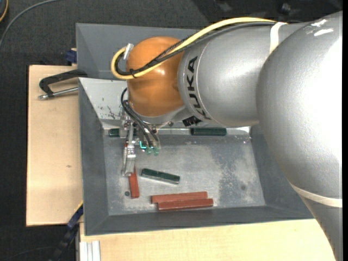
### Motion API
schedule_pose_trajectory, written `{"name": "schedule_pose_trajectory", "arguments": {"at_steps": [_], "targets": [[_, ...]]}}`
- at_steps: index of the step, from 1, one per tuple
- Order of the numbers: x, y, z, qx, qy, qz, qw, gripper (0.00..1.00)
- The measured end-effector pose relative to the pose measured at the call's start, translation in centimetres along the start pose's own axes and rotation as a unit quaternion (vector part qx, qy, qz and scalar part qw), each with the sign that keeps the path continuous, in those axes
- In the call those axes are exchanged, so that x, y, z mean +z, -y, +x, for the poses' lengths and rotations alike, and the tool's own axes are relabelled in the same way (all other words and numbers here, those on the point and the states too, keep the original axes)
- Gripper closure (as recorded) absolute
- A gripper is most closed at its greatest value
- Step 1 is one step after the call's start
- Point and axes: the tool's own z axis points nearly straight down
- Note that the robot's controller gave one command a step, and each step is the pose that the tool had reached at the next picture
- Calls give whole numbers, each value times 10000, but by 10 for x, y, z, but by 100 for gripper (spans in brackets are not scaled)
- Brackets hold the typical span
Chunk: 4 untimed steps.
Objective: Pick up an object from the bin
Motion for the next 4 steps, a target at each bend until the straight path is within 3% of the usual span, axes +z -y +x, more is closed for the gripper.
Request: {"name": "schedule_pose_trajectory", "arguments": {"at_steps": [1,2,3,4], "targets": [[90,51,64,-642,27,1,9979,0],[87,133,62,-693,33,20,9976,0],[87,128,62,-726,33,-4,9974,100],[-69,142,51,-588,111,-9,9982,100]]}}
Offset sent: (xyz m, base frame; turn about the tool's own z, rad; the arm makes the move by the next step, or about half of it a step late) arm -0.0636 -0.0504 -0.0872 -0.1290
